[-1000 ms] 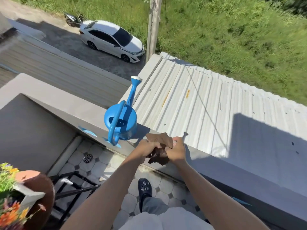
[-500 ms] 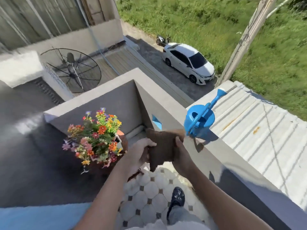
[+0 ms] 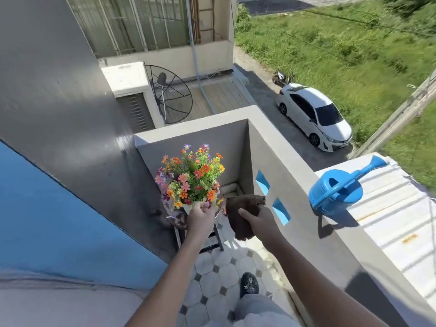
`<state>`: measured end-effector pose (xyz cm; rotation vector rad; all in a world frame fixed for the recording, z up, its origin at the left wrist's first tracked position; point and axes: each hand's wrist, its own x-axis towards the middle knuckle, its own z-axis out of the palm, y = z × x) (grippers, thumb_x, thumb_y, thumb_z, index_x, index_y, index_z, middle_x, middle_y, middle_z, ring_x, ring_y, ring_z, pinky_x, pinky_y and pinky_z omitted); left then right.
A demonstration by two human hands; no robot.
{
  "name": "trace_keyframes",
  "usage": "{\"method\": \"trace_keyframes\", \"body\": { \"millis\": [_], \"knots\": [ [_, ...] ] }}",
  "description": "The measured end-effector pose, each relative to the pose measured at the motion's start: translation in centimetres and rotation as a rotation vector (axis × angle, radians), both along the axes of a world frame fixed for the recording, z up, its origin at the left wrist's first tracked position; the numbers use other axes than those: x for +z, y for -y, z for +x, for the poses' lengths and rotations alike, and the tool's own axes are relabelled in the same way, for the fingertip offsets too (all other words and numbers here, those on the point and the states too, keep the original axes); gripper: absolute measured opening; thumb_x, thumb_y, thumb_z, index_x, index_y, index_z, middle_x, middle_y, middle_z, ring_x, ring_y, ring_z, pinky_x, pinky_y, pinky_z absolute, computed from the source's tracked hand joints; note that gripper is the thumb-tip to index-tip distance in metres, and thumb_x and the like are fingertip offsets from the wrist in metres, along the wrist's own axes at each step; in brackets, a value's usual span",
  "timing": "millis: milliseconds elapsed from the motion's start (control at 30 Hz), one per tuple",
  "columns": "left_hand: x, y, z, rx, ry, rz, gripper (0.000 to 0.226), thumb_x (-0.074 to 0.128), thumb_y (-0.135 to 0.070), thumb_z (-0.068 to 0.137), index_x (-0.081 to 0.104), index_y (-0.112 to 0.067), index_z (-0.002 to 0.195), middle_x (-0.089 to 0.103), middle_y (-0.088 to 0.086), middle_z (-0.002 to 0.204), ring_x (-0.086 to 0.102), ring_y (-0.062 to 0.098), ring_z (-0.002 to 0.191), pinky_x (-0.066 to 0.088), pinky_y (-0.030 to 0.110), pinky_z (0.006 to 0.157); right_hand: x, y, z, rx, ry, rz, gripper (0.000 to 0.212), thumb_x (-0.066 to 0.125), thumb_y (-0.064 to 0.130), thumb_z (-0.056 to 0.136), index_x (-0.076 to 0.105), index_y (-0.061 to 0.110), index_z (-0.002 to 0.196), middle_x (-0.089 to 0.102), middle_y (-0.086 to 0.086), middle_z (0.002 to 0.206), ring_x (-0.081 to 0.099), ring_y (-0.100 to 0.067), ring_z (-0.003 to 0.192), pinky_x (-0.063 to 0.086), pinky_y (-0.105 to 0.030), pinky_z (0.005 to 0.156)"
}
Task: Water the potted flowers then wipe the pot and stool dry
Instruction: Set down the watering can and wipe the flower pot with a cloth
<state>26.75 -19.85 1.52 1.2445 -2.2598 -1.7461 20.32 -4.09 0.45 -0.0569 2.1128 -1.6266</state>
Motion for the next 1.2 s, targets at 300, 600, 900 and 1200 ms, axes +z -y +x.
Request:
{"method": "trace_keyframes", "body": {
  "millis": [300, 600, 900, 1200],
  "knots": [
    [-2.2, -3.6, -9.7, 0.017, -0.036, 0.274, 0.017, 0.049, -0.027, 0.092, 0.057, -0.011, 0.089, 0.054, 0.007, 0.080, 0.046, 0.021, 0.065, 0.038, 0.032, 0.057, -1.9, -1.8, -6.1, -0.173, 0.032, 0.138, 0.029, 0.068, 0.028, 0.088, 0.062, 0.009, 0.109, 0.070, -0.009, 0.101, 0.070, -0.025, 0.087, 0.062, -0.045, 0.071],
    [-11.7, -2.9, -17.9, 0.672, 0.162, 0.608, 0.042, 0.039, -0.039, 0.092, 0.058, -0.003, 0.102, 0.051, 0.006, 0.067, 0.047, 0.019, 0.050, 0.039, 0.029, 0.045, -3.7, -0.7, -14.2, -0.196, 0.104, 0.226, 0.032, 0.067, 0.033, 0.088, 0.054, 0.010, 0.108, 0.065, -0.004, 0.106, 0.062, -0.022, 0.099, 0.049, -0.039, 0.097],
    [-14.3, 0.2, -17.8, 0.870, 0.182, 0.566, 0.051, 0.043, -0.041, 0.097, 0.063, -0.001, 0.121, 0.063, 0.025, 0.117, 0.061, 0.037, 0.110, 0.049, 0.046, 0.094, -7.0, 3.0, -16.4, 0.058, 0.158, 0.258, 0.043, 0.069, 0.029, 0.082, 0.055, 0.015, 0.120, 0.066, 0.000, 0.115, 0.063, -0.017, 0.107, 0.050, -0.035, 0.097],
    [-13.7, 1.8, -17.0, 0.800, 0.139, 0.558, 0.023, 0.039, -0.023, 0.102, 0.058, -0.023, 0.089, 0.053, 0.004, 0.073, 0.041, 0.014, 0.056, 0.032, 0.024, 0.051, -6.6, 4.6, -17.6, 0.216, 0.105, 0.212, 0.038, 0.059, 0.021, 0.094, 0.052, 0.014, 0.131, 0.063, 0.004, 0.121, 0.058, -0.009, 0.108, 0.039, -0.019, 0.091]
  ]
}}
